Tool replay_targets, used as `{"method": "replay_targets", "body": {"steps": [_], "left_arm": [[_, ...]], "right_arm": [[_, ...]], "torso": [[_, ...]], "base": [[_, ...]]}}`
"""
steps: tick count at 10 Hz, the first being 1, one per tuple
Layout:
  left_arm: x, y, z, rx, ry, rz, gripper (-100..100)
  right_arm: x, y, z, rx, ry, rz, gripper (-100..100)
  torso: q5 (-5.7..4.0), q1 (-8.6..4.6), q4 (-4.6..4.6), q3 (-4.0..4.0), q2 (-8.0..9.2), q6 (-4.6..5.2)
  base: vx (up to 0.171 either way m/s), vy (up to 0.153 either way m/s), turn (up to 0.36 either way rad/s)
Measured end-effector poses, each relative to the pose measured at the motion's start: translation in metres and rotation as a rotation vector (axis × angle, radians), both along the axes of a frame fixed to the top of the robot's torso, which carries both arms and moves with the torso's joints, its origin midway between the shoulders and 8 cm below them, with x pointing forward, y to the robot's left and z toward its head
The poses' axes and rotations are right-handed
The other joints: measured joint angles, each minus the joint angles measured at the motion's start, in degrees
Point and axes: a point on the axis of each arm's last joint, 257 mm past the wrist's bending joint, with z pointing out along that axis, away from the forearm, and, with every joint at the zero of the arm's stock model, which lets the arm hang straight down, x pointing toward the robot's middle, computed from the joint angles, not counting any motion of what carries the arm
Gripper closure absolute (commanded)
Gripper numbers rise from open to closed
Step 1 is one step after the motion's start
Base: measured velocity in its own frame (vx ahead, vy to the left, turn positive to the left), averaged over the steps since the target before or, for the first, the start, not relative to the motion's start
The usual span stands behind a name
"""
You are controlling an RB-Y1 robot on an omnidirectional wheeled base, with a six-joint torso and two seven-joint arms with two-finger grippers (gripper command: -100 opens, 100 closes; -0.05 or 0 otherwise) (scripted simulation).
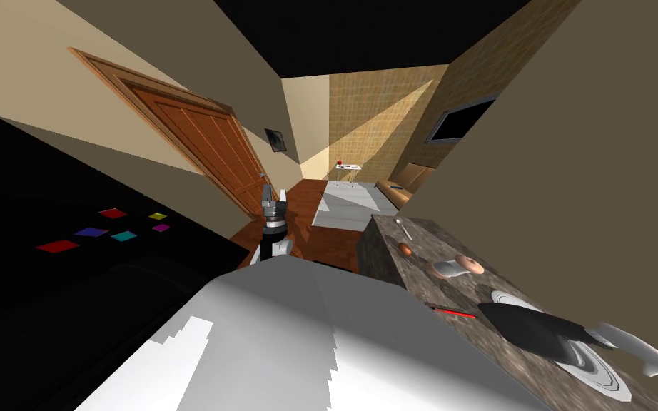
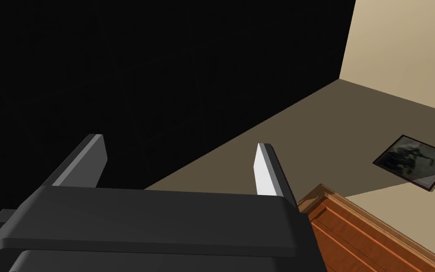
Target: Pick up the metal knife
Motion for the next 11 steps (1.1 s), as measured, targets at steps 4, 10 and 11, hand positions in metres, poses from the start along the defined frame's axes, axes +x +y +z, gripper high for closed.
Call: {"method": "replay_targets", "body": {"steps": [4, 10, 11], "left_arm": [[0.000, 0.000, 0.000, 0.000, 0.000, 0.000, 0], [0.000, 0.000, 0.000, 0.000, 0.000, 0.000, 0], [0.000, 0.000, 0.000, 0.000, 0.000, 0.000, 0]], "right_arm": [[0.000, 0.000, 0.000, 0.000, 0.001, 0.000, 100], [-0.030, -0.006, 0.016, 0.001, 0.007, 0.116, 100], [-0.031, -0.005, 0.017, 0.002, 0.007, 0.121, 0]], "torso": [[-0.08, -0.15, 0.02, 0.02, 0.01, -0.01], [-0.08, -0.15, -0.14, -0.43, -0.76, 0.01], [-0.08, -0.16, -0.08, -0.28, -0.48, -0.10]], "base": [[0.023, -0.005, -0.058], [0.174, -0.013, -0.211], [0.015, 0.002, 0.013]]}}
